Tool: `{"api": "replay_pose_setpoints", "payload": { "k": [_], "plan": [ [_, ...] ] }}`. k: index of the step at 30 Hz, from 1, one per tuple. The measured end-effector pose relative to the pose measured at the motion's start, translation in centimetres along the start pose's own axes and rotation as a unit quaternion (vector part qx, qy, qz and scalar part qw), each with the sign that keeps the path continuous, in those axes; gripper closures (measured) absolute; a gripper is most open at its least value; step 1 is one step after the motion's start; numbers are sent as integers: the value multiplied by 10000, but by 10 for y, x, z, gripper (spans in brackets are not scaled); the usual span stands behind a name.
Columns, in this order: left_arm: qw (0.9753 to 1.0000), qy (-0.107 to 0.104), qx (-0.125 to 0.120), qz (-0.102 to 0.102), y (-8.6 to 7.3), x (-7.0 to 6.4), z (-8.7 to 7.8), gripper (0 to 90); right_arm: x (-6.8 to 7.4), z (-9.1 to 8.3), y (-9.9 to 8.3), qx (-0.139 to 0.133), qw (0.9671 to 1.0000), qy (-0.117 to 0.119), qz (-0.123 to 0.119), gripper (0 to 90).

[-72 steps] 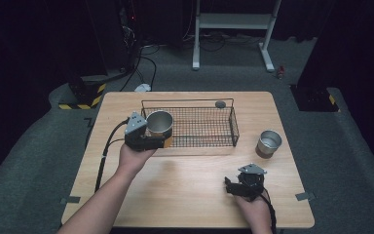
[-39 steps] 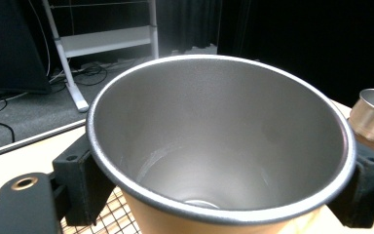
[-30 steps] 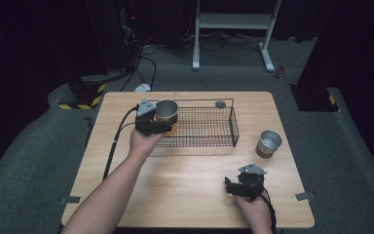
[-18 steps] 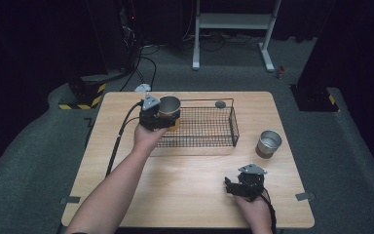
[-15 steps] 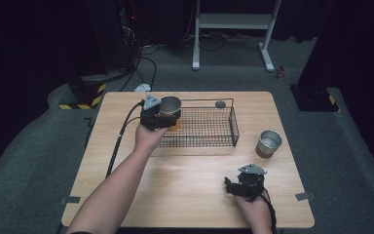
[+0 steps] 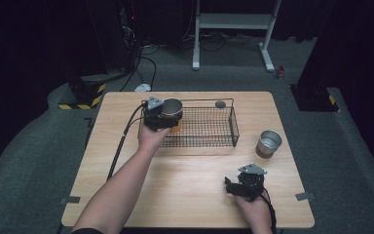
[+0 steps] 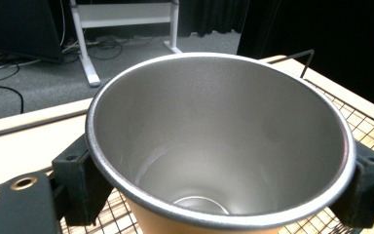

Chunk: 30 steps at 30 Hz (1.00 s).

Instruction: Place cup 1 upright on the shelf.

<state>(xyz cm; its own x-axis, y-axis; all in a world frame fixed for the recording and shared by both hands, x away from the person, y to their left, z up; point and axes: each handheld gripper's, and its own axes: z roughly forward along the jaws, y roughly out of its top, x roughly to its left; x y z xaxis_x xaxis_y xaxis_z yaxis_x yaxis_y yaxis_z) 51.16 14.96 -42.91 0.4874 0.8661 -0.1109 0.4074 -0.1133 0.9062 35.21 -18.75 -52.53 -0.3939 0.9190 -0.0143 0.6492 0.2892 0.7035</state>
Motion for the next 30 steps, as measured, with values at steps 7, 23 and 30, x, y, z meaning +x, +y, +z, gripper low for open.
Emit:
{"api": "replay_pose_setpoints", "payload": {
  "k": [7, 23, 30],
  "plan": [
    [9998, 45, 173, -48, -7, 0, 5, 139, 0, 0, 0, -1, 10000, -2, 0, 119],
    [9981, 233, 567, -49, -18, 0, 17, 139, 0, 0, 0, -6, 10000, -2, 3, 122],
    [9971, 294, 702, -40, -20, -1, 18, 139, 0, 0, 0, -5, 10000, -3, 7, 122]
  ]
}}
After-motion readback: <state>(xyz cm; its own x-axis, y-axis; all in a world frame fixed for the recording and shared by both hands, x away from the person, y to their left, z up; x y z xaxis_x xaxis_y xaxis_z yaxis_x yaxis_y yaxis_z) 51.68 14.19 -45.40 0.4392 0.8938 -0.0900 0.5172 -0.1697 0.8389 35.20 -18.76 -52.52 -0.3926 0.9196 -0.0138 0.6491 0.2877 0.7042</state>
